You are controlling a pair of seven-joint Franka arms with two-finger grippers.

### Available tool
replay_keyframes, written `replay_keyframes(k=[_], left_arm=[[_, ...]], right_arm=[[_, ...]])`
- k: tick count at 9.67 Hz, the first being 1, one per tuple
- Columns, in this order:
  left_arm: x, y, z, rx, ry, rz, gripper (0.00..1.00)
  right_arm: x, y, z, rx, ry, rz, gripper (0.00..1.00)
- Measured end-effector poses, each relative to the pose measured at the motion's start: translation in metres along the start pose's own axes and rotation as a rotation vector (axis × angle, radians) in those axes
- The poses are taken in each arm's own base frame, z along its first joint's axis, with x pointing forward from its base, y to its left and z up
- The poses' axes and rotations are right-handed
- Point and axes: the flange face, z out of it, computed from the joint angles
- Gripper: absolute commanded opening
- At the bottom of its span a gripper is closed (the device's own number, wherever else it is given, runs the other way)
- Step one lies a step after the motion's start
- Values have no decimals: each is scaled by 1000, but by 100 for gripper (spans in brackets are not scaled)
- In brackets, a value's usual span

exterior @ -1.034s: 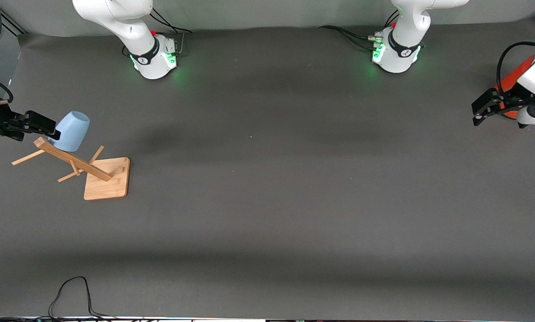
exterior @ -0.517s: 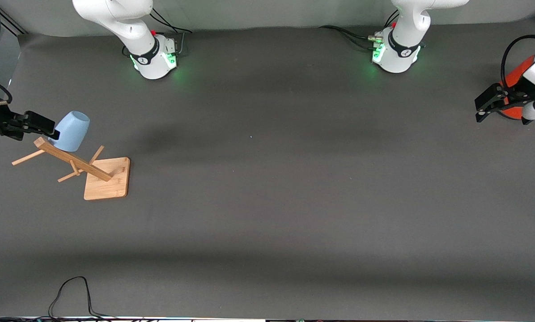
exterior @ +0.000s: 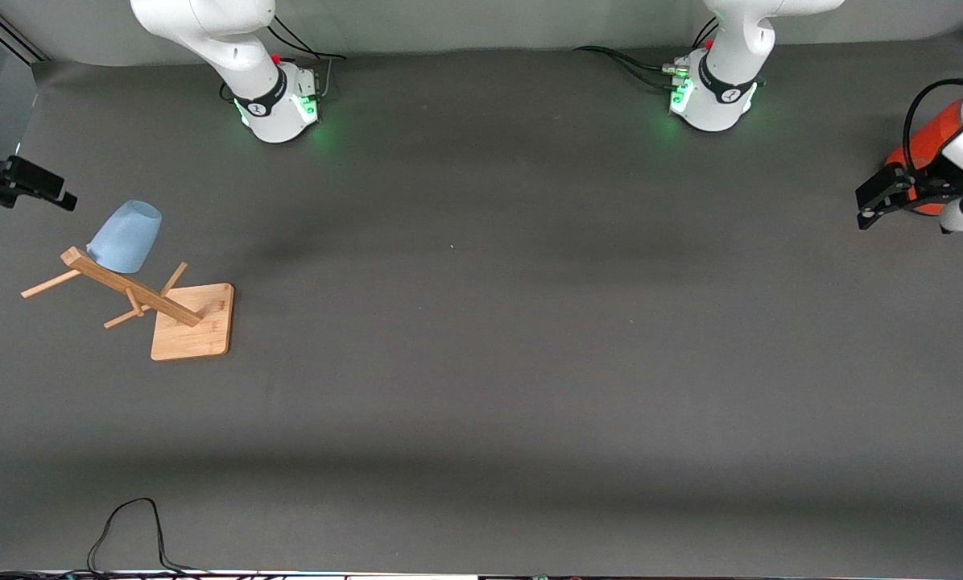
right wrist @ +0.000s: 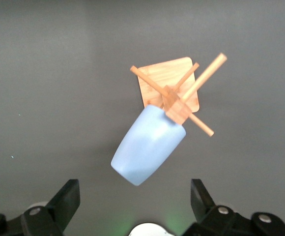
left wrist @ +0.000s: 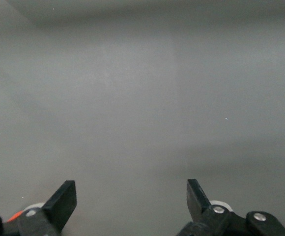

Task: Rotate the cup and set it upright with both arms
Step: 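Move the right gripper to the blue cup on the wooden stand, then close the right gripper around the blue cup's body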

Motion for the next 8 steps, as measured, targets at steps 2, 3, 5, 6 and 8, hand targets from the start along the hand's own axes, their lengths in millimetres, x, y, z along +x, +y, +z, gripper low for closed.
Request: replay_keyframes(k=[2,3,5,6,8], left_arm=[[4,-8,10,-3,-49,-12,100],[6,-9,16,-4,-60,-15,100],[7,-10,20,-6,-79,-16,100],[6,-11,19,-6,-87,-17,100],[5,-16,17,-7,-86,-23,100]], right_arm=[[-3,0,4,0,-9,228,100],[-3,-1,5,-1,-10,357,100],[-3,-1,11,-5,-21,512,100],[-2,0,19,-9,-29,532,100],[2,1,43,-11,-33,547,100]])
